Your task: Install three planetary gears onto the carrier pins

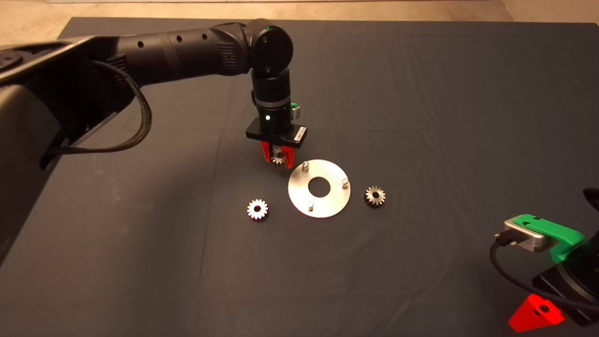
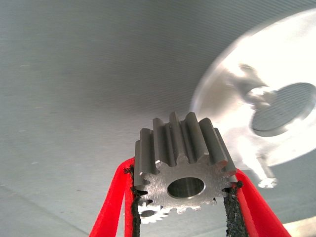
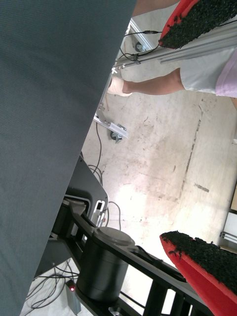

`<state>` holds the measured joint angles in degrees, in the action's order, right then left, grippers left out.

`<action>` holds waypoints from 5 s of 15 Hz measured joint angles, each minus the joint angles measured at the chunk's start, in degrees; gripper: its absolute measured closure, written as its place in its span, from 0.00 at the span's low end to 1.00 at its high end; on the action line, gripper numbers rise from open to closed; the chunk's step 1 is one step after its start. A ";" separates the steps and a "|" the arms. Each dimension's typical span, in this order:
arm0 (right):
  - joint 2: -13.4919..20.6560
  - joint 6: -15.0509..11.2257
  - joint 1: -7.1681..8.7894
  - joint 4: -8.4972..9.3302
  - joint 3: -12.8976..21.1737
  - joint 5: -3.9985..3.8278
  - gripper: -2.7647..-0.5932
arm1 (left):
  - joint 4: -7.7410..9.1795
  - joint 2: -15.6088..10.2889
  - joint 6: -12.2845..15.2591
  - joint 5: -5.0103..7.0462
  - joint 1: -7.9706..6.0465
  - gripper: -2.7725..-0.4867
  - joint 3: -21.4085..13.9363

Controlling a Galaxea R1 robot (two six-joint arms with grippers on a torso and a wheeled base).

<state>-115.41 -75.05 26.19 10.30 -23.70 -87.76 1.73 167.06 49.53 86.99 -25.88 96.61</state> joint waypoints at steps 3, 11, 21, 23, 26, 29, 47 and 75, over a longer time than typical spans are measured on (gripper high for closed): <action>0.02 0.00 0.00 0.00 0.00 -0.05 0.01 | 0.00 0.88 0.09 -0.33 -0.02 0.85 -0.02; 0.00 0.00 0.00 0.00 0.00 -0.06 0.01 | 0.13 1.64 1.66 -4.56 -0.23 0.85 -0.02; 0.02 0.00 0.00 0.00 0.00 -0.06 0.01 | 1.68 1.66 2.40 -5.64 -0.50 0.86 -0.02; 0.02 0.00 0.00 0.00 0.00 -0.06 0.01 | 1.71 1.66 3.33 -5.74 -0.50 0.86 -0.02; 0.02 0.00 0.00 0.00 0.00 -0.06 0.01 | 1.71 1.66 4.66 -7.10 -0.50 0.86 -0.02; 0.02 0.00 0.00 0.00 0.00 -0.09 0.01 | 1.71 1.66 7.55 -7.39 -0.50 0.86 -0.02; 0.02 0.00 0.00 0.00 0.00 -0.06 0.01 | 1.68 1.66 12.59 -8.25 -0.49 0.86 0.02; 0.06 0.00 0.00 0.00 0.00 -0.06 0.01 | -0.20 1.83 9.97 -9.92 1.40 0.86 0.41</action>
<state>-115.35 -75.05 26.19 10.30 -23.70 -87.82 1.53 168.89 59.50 77.07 -24.48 97.02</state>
